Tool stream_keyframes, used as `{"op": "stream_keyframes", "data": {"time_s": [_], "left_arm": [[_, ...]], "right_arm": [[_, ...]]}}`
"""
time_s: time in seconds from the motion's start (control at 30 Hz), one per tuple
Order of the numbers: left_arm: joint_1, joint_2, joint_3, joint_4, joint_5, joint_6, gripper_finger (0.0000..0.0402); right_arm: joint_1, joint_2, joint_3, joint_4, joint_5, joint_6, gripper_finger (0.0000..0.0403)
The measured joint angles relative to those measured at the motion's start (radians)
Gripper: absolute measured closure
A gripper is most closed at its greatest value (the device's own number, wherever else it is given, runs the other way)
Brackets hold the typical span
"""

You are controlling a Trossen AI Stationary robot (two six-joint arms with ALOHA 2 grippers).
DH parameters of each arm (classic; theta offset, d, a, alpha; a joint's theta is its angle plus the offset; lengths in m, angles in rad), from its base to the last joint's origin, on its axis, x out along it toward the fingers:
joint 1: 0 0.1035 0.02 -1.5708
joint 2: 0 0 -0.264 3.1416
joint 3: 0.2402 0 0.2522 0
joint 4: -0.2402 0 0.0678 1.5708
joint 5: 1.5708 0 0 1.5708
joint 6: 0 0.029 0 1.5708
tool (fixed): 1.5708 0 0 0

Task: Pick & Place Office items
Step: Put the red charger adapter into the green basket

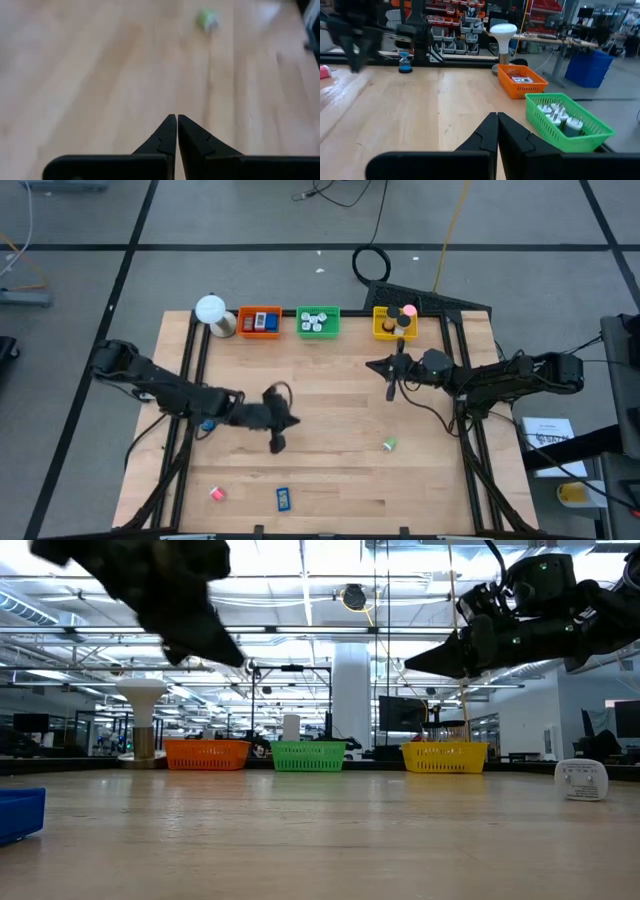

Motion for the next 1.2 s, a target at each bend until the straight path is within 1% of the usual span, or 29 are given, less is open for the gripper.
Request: {"op": "stream_keyframes", "data": {"time_s": [0.17,0.23,0.33,0.47,0.6,0.73,0.83,0.93,1.0,1.03,1.13,1.2], "left_arm": [[-0.150,0.020,0.137,-0.323,-0.051,-0.212,0.0385],[-0.210,0.036,0.181,-0.415,-0.050,-0.325,0.0376],[-0.300,0.070,0.238,-0.522,-0.040,-0.513,0.0353],[-0.396,0.132,0.311,-0.595,0.023,-0.786,0.0312],[-0.469,0.220,0.395,-0.664,0.133,-1.083,0.0273],[-0.516,0.303,0.491,-0.711,0.261,-1.387,0.0241],[-0.550,0.346,0.542,-0.723,0.277,-1.651,0.0222],[-0.586,0.373,0.561,-0.751,0.255,-1.888,0.0208],[-0.612,0.390,0.564,-0.785,0.245,-1.983,0.0200],[-0.620,0.399,0.565,-0.805,0.256,-2.004,0.0196],[-0.623,0.431,0.565,-0.881,0.307,-2.028,0.0183],[-0.612,0.454,0.565,-0.933,0.318,-2.028,0.0175]], "right_arm": [[0.000,0.000,0.000,0.029,0.000,-0.031,0.0402],[0.000,0.000,0.000,0.034,0.000,-0.023,0.0402],[0.000,0.000,0.000,0.031,-0.001,0.026,0.0402],[0.000,0.000,0.000,0.001,-0.003,0.113,0.0402],[0.015,0.000,0.000,-0.037,-0.003,0.181,0.0402],[0.059,0.000,0.000,-0.043,-0.002,0.206,0.0402],[0.106,0.000,0.000,-0.039,-0.001,0.206,0.0402],[0.154,0.000,0.000,-0.029,0.000,0.206,0.0402],[0.190,0.000,0.000,-0.029,0.000,0.206,0.0402],[0.208,0.000,0.000,-0.029,0.000,0.206,0.0402],[0.263,0.000,0.000,-0.026,0.007,0.206,0.0402],[0.306,0.000,0.000,-0.026,0.041,0.205,0.0402]]}}
